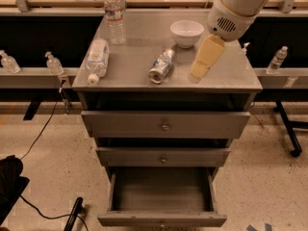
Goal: Place redbull can into bottom drawer
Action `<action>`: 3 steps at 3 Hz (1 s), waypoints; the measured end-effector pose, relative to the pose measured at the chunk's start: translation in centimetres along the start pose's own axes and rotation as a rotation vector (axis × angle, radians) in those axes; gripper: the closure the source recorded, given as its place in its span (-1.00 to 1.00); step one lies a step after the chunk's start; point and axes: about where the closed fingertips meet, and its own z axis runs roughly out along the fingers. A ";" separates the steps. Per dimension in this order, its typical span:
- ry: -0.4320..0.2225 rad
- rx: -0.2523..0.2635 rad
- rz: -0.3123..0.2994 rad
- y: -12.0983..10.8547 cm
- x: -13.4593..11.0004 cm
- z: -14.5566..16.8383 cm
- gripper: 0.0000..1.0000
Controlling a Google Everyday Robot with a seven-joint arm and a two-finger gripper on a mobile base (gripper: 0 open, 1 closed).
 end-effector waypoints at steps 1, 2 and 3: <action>-0.099 0.072 0.175 -1.6 -1.8 1.7 -1.00; -0.184 0.127 0.380 -4.2 -5.1 4.7 -1.00; -0.216 0.115 0.515 -5.5 -7.3 6.6 -1.00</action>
Offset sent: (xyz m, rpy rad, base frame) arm 0.1139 0.0462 -0.0272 0.3714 -0.1622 -0.5980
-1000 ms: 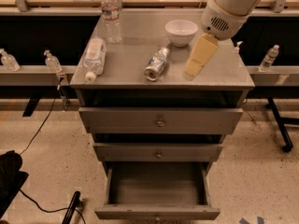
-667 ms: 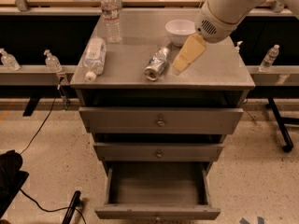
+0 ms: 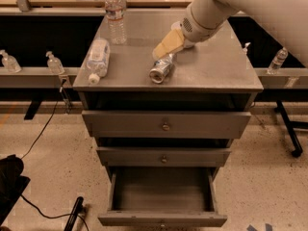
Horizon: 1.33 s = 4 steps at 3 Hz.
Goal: Place redbull can into bottom drawer
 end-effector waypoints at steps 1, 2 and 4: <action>0.021 -0.053 0.097 0.0 -1.5 3.4 -1.00; 0.085 -0.083 0.176 -0.3 -1.4 6.6 -1.00; 0.226 -0.144 0.175 1.2 0.1 11.1 -0.15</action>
Offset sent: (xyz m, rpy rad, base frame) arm 0.0672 0.0198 -0.0774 0.1426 0.2726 -0.1847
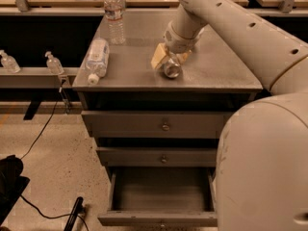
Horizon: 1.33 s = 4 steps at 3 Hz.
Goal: Place redbull can into bottom drawer
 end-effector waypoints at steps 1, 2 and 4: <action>0.028 -0.031 -0.030 0.8 -0.1 0.4 0.28; 0.026 -0.032 -0.036 0.9 -0.2 0.0 0.90; -0.103 -0.214 -0.306 3.1 2.4 -7.0 1.00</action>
Offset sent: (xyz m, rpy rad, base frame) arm -0.0289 0.0052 0.0817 0.0197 -0.1965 0.7186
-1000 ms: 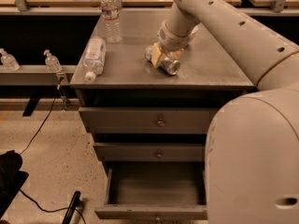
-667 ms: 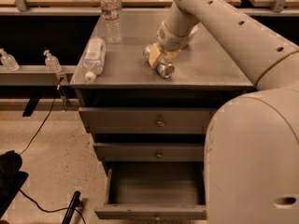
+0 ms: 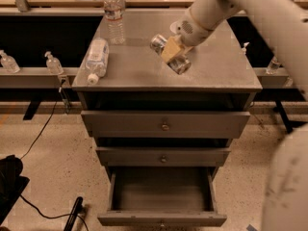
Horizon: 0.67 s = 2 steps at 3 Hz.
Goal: Place redbull can into bottom drawer
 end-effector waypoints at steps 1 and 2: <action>-0.052 -0.108 -0.134 2.7 0.9 -1.6 1.00; -0.049 -0.117 -0.142 2.9 1.0 -1.5 1.00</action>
Offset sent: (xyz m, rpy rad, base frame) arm -0.0307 0.0025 0.0146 0.0749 -0.0227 0.1384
